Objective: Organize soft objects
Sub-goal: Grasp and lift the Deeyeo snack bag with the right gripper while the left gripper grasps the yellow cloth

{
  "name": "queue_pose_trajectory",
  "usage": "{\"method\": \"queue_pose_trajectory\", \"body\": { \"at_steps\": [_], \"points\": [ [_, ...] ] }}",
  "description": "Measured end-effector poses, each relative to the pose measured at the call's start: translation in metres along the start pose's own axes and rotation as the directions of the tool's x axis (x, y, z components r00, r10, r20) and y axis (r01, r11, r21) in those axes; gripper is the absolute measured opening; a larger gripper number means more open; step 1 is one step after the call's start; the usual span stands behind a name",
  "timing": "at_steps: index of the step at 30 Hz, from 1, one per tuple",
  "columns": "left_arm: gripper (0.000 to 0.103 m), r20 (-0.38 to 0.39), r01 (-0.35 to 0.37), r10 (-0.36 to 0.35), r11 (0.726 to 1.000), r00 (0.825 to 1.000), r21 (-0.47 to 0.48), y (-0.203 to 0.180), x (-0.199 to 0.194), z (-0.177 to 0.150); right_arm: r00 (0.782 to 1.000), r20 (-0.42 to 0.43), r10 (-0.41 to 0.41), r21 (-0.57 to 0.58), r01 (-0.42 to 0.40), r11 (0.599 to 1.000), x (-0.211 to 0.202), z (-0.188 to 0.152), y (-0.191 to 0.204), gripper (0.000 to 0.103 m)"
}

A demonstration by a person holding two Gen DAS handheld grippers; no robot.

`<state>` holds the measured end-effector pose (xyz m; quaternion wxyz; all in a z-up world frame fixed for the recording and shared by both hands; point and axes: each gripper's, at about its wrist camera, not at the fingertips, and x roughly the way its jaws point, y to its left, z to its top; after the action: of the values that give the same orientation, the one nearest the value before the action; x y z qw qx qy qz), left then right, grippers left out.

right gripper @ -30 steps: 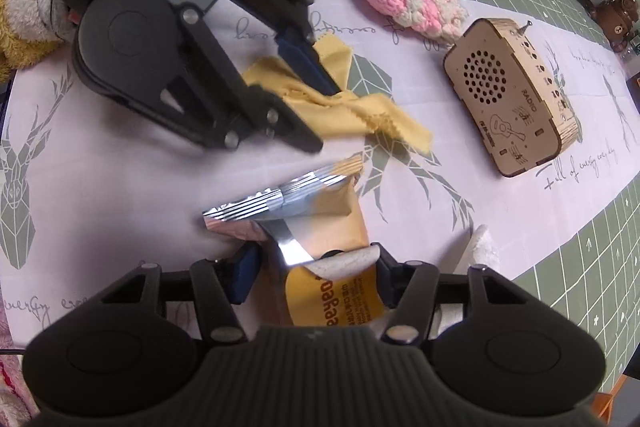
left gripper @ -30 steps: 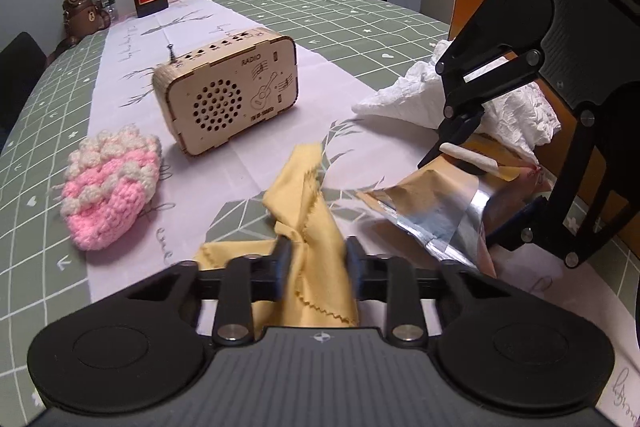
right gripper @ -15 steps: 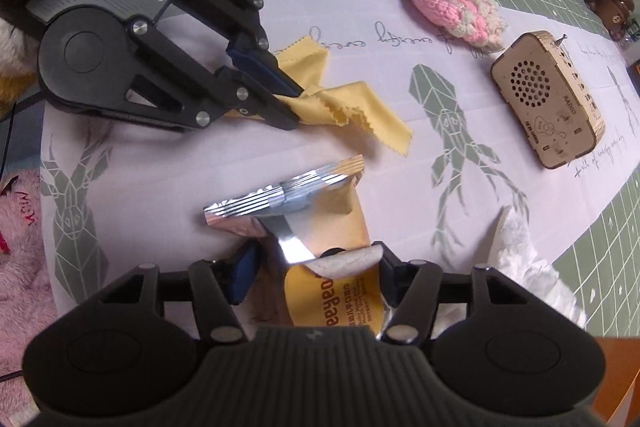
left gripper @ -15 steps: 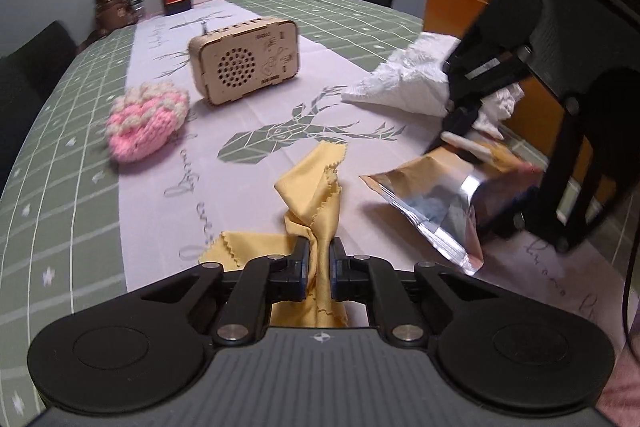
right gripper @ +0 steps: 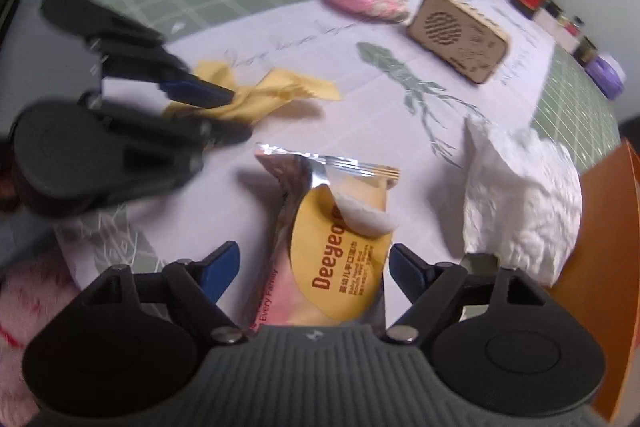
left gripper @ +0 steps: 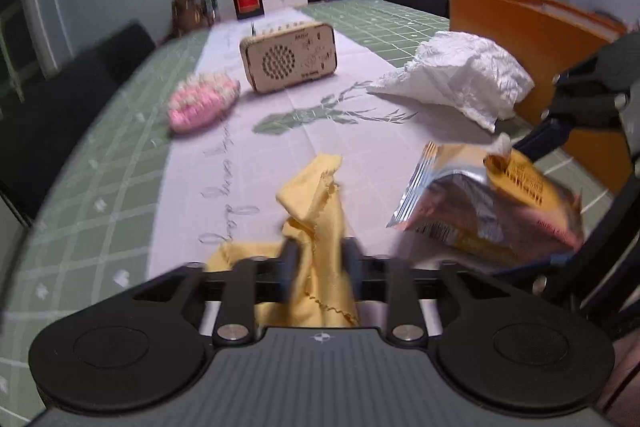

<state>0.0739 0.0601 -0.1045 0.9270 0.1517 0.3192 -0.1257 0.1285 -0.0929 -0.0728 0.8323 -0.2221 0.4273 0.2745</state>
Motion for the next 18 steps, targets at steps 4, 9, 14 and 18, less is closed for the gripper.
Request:
{"method": "queue_pose_trajectory", "body": {
  "at_steps": [4, 9, 14, 18],
  "points": [
    [0.074, 0.084, -0.100, 0.093, 0.991, 0.992, 0.086, -0.011, -0.008, -0.002, 0.995, 0.102, -0.011, 0.288, -0.019, 0.958, 0.008, -0.020, -0.025, 0.082],
    [0.088, 0.094, -0.059, 0.061, 0.998, 0.994, -0.029, 0.003, -0.006, 0.005, 0.981, 0.185, -0.057, 0.292, 0.000, 0.956, 0.006, -0.034, -0.020, 0.086],
    [0.088, 0.019, -0.011, 0.015, 0.976, 1.000, -0.216, 0.030, 0.013, 0.007, 0.972, 0.228, -0.059, 0.315, -0.016, 0.949, 0.010, -0.038, -0.017, 0.090],
    [0.088, 0.021, -0.026, 0.033, 0.967, 0.999, -0.252, 0.037, 0.019, 0.000, 0.967, 0.242, -0.073, 0.324, -0.010, 0.946, 0.009, -0.041, -0.015, 0.090]
  ]
}}
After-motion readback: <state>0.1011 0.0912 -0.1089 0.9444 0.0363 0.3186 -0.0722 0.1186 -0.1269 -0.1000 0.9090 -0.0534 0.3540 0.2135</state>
